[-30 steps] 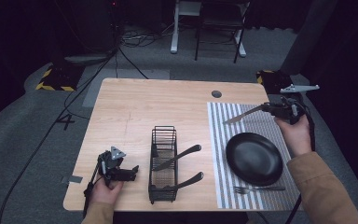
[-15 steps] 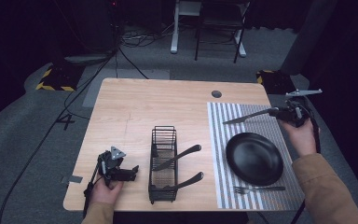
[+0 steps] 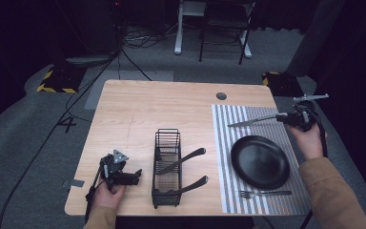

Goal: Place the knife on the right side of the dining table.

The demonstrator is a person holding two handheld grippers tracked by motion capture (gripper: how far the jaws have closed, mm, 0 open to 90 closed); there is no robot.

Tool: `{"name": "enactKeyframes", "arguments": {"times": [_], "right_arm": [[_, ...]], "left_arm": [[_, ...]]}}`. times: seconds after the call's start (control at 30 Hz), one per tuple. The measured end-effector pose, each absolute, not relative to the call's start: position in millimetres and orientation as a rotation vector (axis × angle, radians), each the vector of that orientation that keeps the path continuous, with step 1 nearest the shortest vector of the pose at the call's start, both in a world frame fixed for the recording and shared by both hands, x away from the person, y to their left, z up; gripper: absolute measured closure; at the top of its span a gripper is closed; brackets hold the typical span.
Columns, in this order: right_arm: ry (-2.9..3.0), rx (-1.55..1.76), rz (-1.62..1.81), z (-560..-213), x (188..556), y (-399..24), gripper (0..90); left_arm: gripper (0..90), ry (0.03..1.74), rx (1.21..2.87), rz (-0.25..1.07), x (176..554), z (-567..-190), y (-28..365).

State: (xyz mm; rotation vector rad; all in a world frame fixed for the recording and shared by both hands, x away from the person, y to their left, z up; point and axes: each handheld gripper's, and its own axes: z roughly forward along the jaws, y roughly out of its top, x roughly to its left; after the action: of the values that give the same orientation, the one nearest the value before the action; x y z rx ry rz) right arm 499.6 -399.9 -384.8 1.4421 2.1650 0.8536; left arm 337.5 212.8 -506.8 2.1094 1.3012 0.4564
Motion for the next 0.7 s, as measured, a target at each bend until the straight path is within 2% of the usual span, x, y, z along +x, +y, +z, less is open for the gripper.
{"name": "enactKeyframes", "arguments": {"times": [0.7], "right_arm": [[2.162, 1.527, 0.779, -410.0, 512.5, -414.5, 56.0]], "left_arm": [[0.6, 1.301, 2.109, 0.456, 337.5, -506.8, 212.7]]}}
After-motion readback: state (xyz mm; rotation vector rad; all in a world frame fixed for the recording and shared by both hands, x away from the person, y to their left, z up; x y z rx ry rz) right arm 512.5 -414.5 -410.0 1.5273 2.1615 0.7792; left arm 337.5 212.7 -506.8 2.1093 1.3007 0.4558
